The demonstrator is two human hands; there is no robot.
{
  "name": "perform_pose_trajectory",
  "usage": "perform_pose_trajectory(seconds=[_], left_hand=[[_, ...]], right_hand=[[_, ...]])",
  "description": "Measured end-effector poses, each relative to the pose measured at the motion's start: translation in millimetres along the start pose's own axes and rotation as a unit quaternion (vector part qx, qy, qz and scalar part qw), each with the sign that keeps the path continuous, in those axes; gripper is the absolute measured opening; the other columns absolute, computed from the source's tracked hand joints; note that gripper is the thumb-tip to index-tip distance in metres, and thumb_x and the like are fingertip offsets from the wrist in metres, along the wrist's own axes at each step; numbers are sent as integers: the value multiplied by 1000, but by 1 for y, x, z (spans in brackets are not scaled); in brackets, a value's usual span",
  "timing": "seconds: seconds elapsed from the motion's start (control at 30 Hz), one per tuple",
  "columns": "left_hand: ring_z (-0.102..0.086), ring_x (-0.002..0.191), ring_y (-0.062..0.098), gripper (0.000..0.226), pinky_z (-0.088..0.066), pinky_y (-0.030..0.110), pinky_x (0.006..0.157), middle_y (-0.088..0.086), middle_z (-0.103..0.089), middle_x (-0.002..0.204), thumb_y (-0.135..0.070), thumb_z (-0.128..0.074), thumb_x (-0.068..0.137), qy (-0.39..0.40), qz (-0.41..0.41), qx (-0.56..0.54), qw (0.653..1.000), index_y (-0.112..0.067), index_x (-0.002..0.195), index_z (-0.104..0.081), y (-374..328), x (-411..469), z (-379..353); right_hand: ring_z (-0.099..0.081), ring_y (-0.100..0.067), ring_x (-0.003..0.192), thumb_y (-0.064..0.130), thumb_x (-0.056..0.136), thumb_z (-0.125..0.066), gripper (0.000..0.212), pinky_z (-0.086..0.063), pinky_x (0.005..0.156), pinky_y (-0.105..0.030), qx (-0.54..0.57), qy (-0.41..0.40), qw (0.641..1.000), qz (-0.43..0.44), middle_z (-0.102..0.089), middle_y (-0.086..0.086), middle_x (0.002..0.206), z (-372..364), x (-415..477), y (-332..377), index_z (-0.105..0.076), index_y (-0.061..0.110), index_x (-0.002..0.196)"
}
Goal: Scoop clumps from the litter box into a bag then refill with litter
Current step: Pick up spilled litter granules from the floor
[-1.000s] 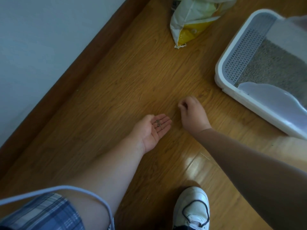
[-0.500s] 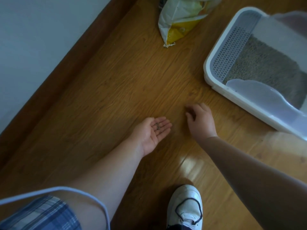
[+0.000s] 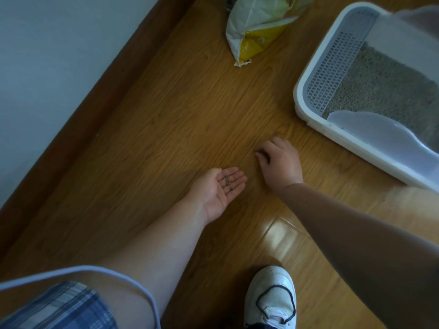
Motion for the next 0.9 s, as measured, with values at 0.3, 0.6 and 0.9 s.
perform_pose_trajectory(seconds=[0.3,0.6,0.9], left_hand=[[-62,114,31,40,-52,41,99,23,-63,123,-22,-31,108,-17,4,-3,1000,4,119,-59,1,8,-1],[-64,116,32,39,-49,43,104,23,-66,121,-21,-34,107,-11,11,-15,1000,5,122,-59,11,6,-2],[-65,114,32,37,-49,45,105,22,-67,122,-20,-36,107,-2,16,-20,1000,4,122,-60,7,2,-3]], right_hand=[[-50,-18,87,20,93,-57,7,-47,80,-40,2,24,999,24,-58,3,89,2,0,15,-64,17,92],[-44,-25,128,12,93,-52,47,-38,110,-47,27,28,998,-44,-53,-7,136,7,-58,-8,-51,13,140],[-16,-20,152,21,102,-44,56,-13,125,-40,-45,81,995,-32,-26,-6,163,-6,-62,-31,-30,11,155]])
Point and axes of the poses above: each hand's wrist, its own x-axis towards the middle knuckle, its own z-axis out of the back of the hand, y = z × x, the point moved 8 cm from there along x, towards the middle knuckle
